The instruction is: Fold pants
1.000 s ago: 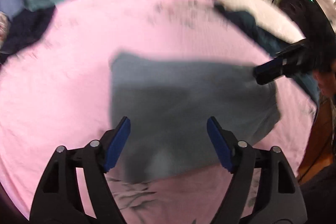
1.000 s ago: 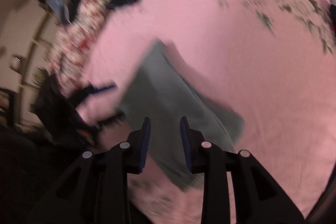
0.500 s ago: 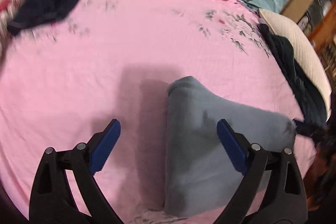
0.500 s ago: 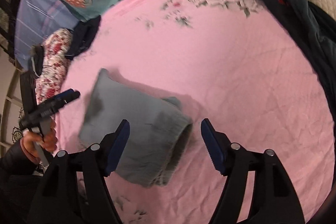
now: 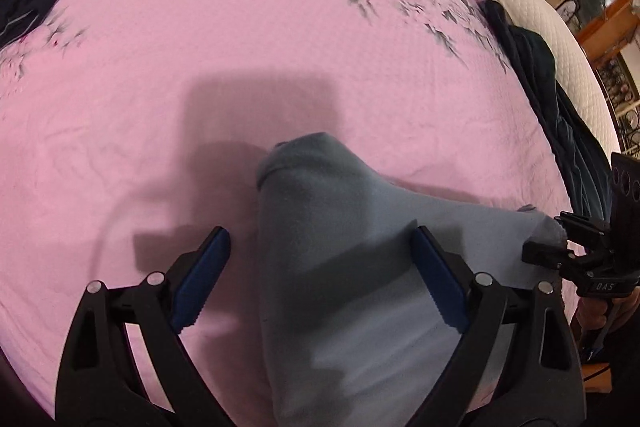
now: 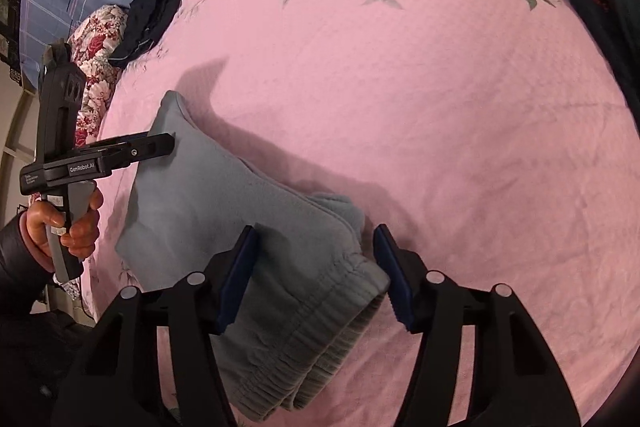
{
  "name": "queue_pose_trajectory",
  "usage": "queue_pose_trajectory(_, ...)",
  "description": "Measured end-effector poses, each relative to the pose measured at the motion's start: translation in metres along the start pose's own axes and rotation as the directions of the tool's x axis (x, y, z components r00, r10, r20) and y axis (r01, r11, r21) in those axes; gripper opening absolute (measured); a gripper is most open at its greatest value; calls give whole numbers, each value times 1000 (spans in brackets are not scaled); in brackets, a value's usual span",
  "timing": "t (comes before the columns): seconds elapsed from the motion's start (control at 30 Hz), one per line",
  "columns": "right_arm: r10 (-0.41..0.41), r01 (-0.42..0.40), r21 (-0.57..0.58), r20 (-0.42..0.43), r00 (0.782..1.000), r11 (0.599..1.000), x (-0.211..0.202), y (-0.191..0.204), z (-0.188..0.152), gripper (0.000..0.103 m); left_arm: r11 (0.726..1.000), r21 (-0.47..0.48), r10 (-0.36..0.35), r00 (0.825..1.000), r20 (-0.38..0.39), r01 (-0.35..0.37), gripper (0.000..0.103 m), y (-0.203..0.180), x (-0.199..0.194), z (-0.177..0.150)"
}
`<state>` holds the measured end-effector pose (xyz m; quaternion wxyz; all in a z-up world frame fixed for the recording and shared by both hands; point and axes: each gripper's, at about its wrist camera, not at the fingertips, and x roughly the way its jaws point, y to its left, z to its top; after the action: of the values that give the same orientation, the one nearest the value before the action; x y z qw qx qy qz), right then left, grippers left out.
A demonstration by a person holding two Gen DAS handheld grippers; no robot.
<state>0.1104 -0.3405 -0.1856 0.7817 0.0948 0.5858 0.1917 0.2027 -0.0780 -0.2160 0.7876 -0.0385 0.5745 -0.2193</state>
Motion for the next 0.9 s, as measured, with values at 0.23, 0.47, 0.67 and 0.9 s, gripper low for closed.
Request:
queue_pose_trajectory(0.23, 13, -13, 39, 0, 1000, 999, -1, -3, -1, 33, 998, 67, 16, 999, 31, -18, 54, -16, -2, -1)
queue_pose_trajectory(0.47, 6, -7, 28, 21, 1000, 1000, -10, 4, -1, 22, 997, 57, 38, 996, 76, -43, 32, -17, -14, -7)
queue_pose_trajectory(0.67, 27, -27, 2, 42, 999, 1000, -24, 11, 3, 19, 999, 12, 42, 991, 129, -44, 28, -19, -35, -13)
queue_pose_trajectory(0.9, 43, -33, -95, 108, 993, 995, -44, 30, 7, 18, 997, -43, 72, 973, 219, -64, 27, -18, -67, -28)
